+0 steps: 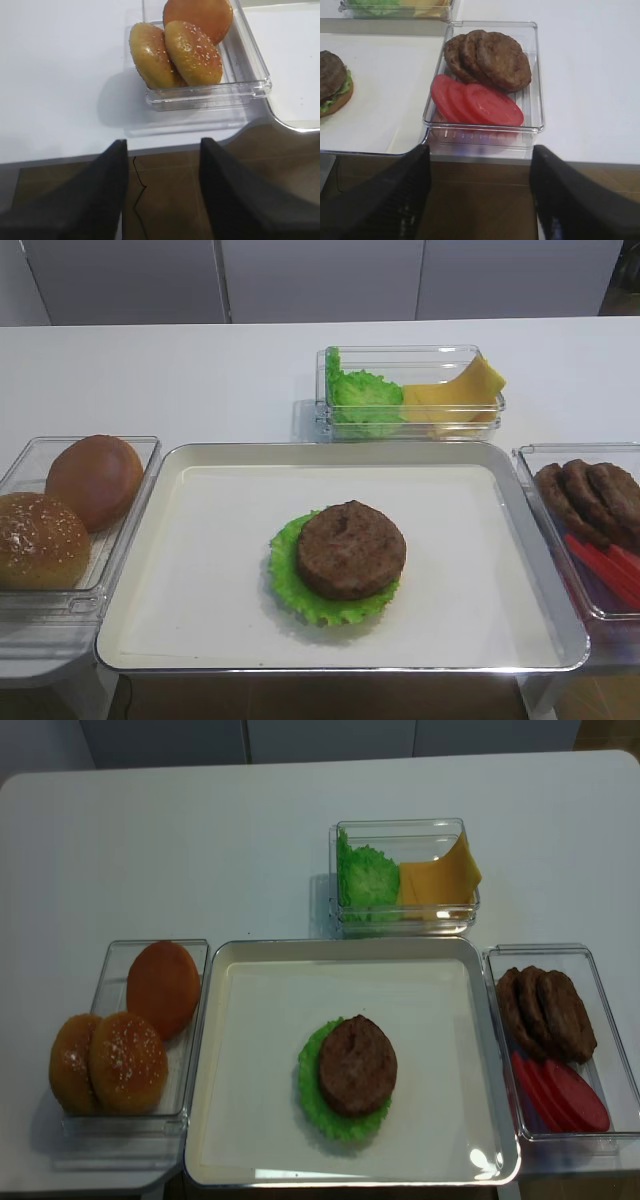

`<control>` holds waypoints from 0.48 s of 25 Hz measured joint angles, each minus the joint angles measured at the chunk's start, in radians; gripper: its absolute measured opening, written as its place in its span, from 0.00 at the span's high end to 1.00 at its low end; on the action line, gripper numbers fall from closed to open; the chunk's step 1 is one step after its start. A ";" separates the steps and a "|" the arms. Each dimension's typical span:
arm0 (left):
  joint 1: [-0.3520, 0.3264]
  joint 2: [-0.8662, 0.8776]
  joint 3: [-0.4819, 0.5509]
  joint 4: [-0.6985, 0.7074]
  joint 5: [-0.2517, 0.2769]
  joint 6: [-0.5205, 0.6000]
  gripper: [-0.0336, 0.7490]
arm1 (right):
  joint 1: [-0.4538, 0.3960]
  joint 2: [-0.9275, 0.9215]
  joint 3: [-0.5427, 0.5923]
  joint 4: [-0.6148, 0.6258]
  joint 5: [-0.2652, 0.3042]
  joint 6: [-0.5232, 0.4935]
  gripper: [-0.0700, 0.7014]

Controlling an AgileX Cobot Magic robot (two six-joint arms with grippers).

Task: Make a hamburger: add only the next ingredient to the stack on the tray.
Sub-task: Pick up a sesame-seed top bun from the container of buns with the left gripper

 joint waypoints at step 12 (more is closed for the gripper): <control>0.000 0.000 0.000 0.004 0.000 0.000 0.47 | 0.000 0.000 0.000 0.000 0.000 0.000 0.30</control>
